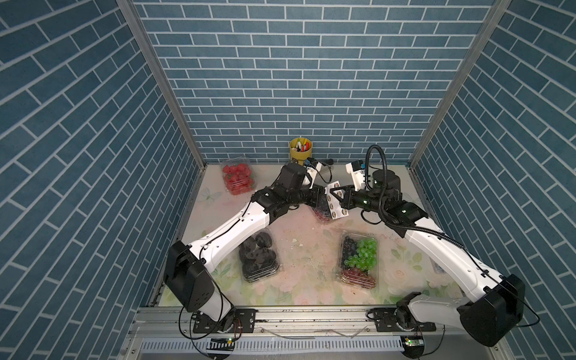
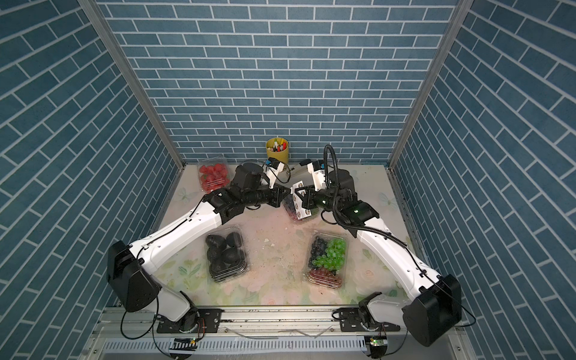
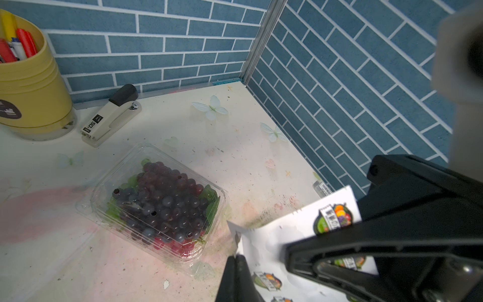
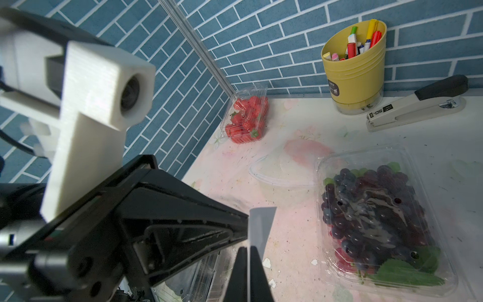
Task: Label fruit boxes
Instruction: Tear off the label from the label sticker, then stick the label on the fruit box.
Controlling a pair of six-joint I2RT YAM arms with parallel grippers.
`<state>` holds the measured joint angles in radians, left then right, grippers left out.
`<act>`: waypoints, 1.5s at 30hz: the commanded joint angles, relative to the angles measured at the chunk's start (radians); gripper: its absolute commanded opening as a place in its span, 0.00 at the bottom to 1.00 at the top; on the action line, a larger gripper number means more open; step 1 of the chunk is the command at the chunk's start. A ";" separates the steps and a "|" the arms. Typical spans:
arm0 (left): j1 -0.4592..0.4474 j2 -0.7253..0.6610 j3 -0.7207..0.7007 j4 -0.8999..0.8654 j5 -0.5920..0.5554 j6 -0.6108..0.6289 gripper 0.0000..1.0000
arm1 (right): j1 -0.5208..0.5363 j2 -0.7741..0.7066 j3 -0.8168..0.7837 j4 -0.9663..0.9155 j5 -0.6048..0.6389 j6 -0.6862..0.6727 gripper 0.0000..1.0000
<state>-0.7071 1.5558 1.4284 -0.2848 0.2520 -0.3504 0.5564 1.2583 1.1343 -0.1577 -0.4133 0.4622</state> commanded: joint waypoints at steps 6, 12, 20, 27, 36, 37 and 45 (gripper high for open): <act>0.041 -0.041 0.002 -0.061 -0.061 0.004 0.00 | 0.000 -0.033 -0.007 -0.020 0.079 -0.049 0.00; 0.094 -0.047 0.010 -0.111 -0.072 0.018 0.00 | -0.010 -0.036 -0.013 -0.028 0.095 -0.060 0.00; 0.258 0.000 0.063 -0.242 -0.174 0.041 0.00 | -0.015 -0.057 -0.046 -0.053 0.100 -0.118 0.00; 0.447 0.112 0.197 -0.421 -0.244 0.086 0.00 | -0.015 -0.082 -0.105 -0.015 0.076 -0.130 0.00; 0.613 0.353 0.480 -0.576 -0.372 0.123 0.00 | -0.016 -0.128 -0.159 0.031 0.038 -0.104 0.00; 0.619 0.384 0.517 -0.594 -0.390 0.125 0.00 | -0.015 -0.132 -0.163 0.035 0.036 -0.103 0.00; 0.655 0.633 0.785 -0.672 -0.467 0.146 0.00 | -0.016 -0.123 -0.178 0.055 0.027 -0.094 0.00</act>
<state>-0.0681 2.1326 2.1445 -0.8787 -0.1722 -0.2207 0.5438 1.1431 0.9783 -0.1356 -0.3653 0.3771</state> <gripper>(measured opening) 0.044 0.041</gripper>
